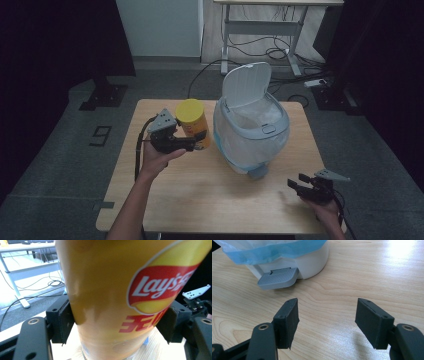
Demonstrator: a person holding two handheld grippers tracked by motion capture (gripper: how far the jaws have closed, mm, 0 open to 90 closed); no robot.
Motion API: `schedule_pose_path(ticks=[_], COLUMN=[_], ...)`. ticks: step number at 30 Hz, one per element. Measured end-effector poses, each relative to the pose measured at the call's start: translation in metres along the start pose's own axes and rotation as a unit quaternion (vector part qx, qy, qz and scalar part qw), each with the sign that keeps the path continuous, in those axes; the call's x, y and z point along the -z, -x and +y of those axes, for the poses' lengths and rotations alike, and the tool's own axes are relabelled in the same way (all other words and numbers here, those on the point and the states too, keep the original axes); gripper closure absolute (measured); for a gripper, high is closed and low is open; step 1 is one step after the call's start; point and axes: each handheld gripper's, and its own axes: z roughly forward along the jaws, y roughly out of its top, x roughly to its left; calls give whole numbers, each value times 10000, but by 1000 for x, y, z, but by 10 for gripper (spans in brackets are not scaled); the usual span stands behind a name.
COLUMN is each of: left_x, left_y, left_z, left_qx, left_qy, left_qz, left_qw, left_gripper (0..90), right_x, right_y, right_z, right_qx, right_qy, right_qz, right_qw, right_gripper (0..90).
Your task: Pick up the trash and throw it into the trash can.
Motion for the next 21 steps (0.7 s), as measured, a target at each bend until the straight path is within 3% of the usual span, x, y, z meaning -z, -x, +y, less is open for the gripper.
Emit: schedule_pose_path(ticks=[16, 21], left_x=[-4, -4], left_y=[2, 3], left_z=[18, 21], left_qx=[-17, -10], left_qy=[92, 113], left_qz=[-89, -114], left_qw=[9999, 9999], left_gripper=[246, 246], right_x=[-2, 1], right_y=[0, -1], right_z=[-1, 1], right_qx=[-9, -12], right_qy=[-67, 22], right_qz=[23, 15], right_qw=[10000, 10000], right_gripper=[344, 345])
